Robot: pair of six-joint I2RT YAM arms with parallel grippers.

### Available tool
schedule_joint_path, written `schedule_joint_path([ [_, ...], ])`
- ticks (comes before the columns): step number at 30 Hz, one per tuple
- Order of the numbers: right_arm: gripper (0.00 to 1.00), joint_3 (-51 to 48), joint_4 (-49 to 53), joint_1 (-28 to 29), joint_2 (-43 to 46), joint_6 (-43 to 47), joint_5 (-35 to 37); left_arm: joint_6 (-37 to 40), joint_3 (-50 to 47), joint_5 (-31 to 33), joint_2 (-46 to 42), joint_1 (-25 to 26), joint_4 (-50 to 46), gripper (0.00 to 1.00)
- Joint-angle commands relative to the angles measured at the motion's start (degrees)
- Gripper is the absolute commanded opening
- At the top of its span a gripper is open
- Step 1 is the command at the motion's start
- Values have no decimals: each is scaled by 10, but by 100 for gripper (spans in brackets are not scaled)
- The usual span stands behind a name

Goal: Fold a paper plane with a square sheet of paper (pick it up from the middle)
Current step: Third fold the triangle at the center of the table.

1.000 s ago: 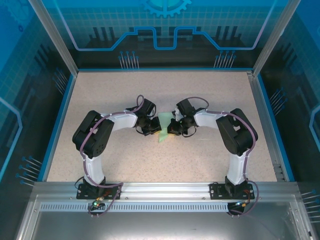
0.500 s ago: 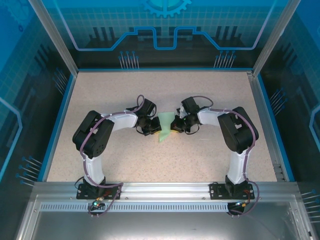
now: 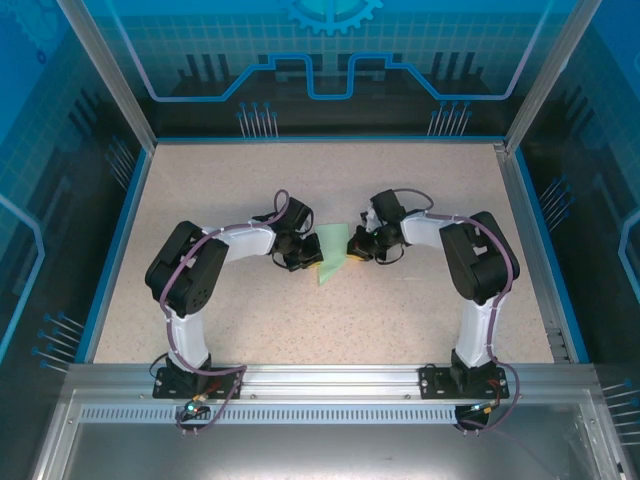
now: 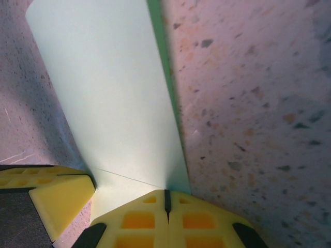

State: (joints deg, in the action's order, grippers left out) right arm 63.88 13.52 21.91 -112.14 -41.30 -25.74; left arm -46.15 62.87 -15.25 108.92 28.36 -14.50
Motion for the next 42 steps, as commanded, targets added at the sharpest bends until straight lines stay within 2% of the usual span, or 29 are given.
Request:
schedule_joint_path([
  [1,0,14,32,-33,5,13,67,13,-2,37,23,0,-50,1],
  [6,0,9,28,-22,63,13,79,13,-1,36,24,0,-48,1],
  [11,0,-9,26,51,83,11,40,12,-3,36,23,1,-46,0],
  [17,0,-61,-46,113,76,-34,-15,9,-6,36,24,1,-38,1],
  [29,0,-99,-135,136,56,-69,-54,7,-8,37,24,1,-36,1],
  [42,0,-79,-81,145,19,-45,-35,5,-8,41,23,4,-38,0],
])
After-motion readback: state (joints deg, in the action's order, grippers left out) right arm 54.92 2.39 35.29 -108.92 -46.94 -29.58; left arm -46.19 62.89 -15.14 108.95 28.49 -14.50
